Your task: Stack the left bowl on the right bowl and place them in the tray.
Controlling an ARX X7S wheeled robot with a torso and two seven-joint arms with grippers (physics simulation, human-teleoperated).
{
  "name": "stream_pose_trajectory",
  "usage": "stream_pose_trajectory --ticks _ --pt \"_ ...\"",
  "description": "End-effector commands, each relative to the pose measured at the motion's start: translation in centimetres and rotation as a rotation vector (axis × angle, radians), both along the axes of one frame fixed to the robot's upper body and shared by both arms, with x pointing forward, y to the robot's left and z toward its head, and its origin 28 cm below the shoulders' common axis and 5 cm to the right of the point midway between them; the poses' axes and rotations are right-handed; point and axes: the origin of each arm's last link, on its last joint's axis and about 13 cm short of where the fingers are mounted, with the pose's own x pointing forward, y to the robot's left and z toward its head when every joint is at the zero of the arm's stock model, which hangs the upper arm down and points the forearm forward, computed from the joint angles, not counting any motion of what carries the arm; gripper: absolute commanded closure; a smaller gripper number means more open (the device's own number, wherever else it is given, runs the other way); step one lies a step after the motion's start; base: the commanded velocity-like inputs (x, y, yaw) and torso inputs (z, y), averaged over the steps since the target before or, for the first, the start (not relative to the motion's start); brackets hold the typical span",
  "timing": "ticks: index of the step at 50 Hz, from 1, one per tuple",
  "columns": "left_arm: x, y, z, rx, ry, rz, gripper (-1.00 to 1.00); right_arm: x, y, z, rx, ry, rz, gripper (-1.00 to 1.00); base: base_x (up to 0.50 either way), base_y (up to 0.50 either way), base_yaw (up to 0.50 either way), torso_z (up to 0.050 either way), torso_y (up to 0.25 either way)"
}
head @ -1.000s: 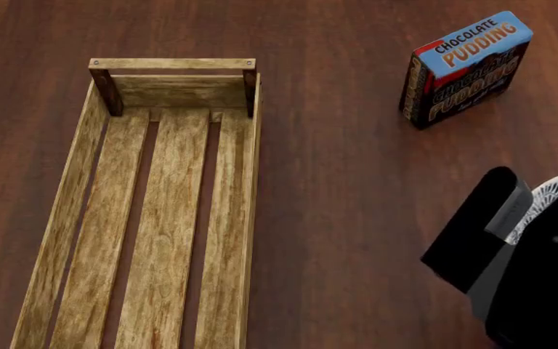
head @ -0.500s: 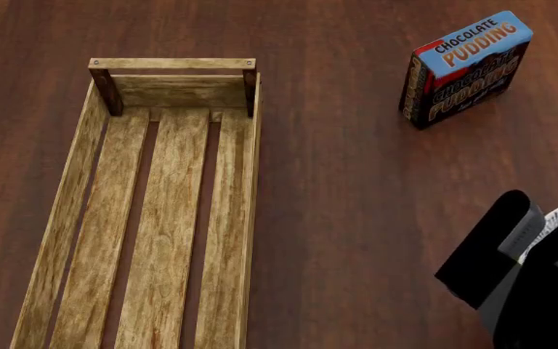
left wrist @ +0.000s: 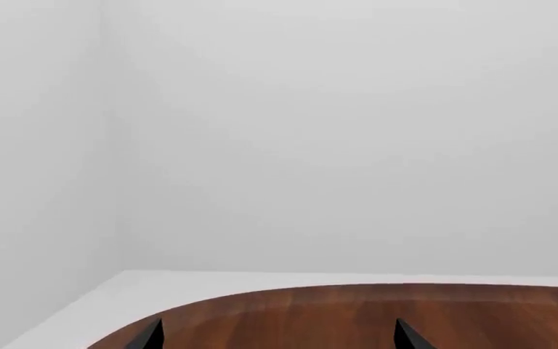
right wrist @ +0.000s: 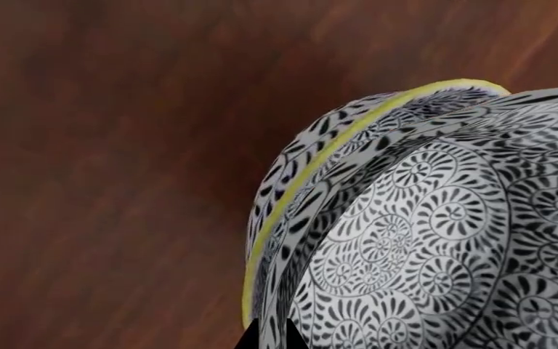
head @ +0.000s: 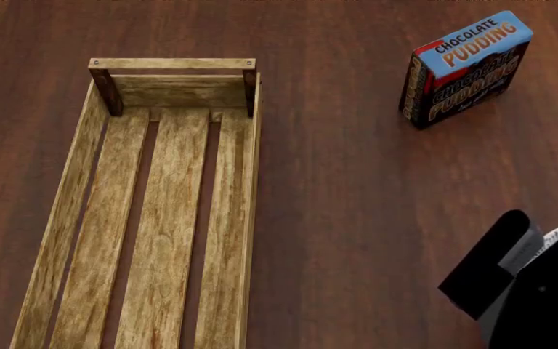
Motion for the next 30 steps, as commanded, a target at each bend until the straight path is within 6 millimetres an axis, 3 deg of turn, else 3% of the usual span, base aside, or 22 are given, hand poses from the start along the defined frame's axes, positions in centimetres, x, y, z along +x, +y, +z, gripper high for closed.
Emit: stream_pose_trajectory --ticks 1,14,15,30 --pt "-0.10 0.09 -0.07 -0.001 0.002 0.006 -1.00 0.86 -0.26 -0.72 -0.018 -0.013 0.007 1.00 0.00 0.00 0.00 0.000 0.000" --pt "0.03 0.07 -0.09 -0.001 0.003 0.006 -1.00 0.64 -0.74 -0.64 -0.038 -0.025 -0.016 1.00 0.00 0.00 0.00 0.000 0.000" --pt "0.06 0.06 -0.09 -0.001 0.002 0.005 -1.00 0.57 -0.73 -0.62 -0.039 -0.027 -0.014 -1.00 0.00 0.00 0.00 0.000 0.000" --pt "-0.11 0.11 -0.14 -0.005 -0.001 0.004 -1.00 0.20 -0.73 -0.04 -0.037 -0.042 -0.026 -1.00 0.00 0.00 0.00 0.000 0.000"
